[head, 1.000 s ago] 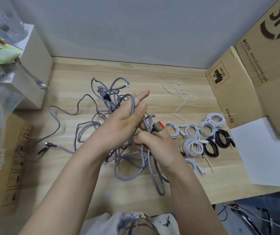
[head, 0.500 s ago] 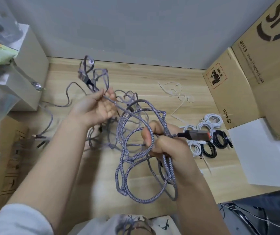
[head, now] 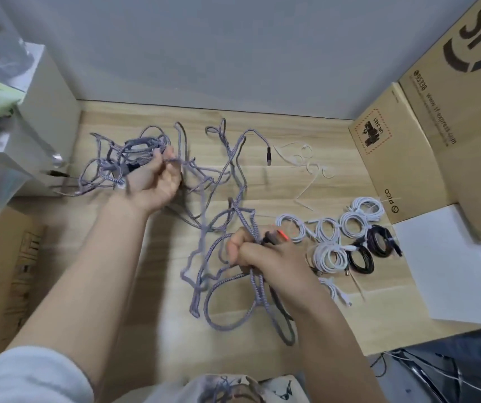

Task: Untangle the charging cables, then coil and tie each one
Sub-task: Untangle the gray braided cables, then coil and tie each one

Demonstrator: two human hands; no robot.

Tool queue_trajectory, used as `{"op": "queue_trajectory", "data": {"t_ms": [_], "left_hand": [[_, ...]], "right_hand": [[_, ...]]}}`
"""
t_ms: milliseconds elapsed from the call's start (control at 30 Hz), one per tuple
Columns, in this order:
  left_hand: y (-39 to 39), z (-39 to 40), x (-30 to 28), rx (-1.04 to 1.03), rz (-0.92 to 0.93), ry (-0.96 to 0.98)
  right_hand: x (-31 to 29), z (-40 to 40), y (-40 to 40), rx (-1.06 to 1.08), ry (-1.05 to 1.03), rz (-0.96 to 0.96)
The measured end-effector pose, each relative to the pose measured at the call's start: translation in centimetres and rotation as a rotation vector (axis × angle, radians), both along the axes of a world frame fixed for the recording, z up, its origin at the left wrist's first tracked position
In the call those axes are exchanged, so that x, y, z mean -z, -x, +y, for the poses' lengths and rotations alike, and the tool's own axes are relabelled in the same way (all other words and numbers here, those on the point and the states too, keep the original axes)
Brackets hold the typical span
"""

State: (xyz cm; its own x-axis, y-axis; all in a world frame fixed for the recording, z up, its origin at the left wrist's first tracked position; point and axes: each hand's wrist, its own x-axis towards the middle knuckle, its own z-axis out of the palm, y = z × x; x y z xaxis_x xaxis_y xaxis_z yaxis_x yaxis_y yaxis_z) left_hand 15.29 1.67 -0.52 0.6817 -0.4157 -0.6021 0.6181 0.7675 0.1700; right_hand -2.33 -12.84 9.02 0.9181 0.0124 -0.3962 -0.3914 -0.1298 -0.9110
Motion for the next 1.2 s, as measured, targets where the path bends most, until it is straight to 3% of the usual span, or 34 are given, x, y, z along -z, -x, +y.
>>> {"op": "queue_trajectory", "data": {"t_ms": [167, 267, 333, 433, 700, 867, 967, 1033, 1200], "left_hand": [[2.9, 0.6, -1.1, -0.112, 0.084, 0.323], [4.4, 0.5, -0.8, -0.037, 0.036, 0.374], [5.7, -0.3, -0.9, 0.046, -0.038, 0.271], [7.0, -1.6, -0.8, 0.18, -0.235, -0.031], [8.0, -1.7, -1.4, 0.282, -0.434, -0.294], [7.5, -1.2, -2.3, 0.199, -0.314, -0.751], [5.9, 0.3, -1.1, 0.101, -0.317, -0.837], [4.6, 1.3, 0.3, 0.072, -0.275, -0.787], [1.9, 3.0, 2.0, -0.077, 0.079, -0.467]], "right_hand": [[1.8, 0.6, -0.5, 0.085, 0.045, 0.111], [1.9, 0.7, -1.0, 0.136, 0.012, 0.128], [2.4, 1.1, -1.6, 0.169, 0.008, 0.147], [3.6, 2.6, -2.4, 0.164, 0.043, 0.118], [3.8, 3.7, -2.3, 0.25, -0.085, 0.017], [2.9, 2.6, -2.1, 0.385, -0.156, -0.008], [2.1, 1.7, -1.5, 0.399, -0.13, -0.063], [1.2, 1.4, -1.2, 0.387, -0.107, -0.109], [-0.6, 0.7, -0.5, 0.377, -0.16, -0.123]]}}
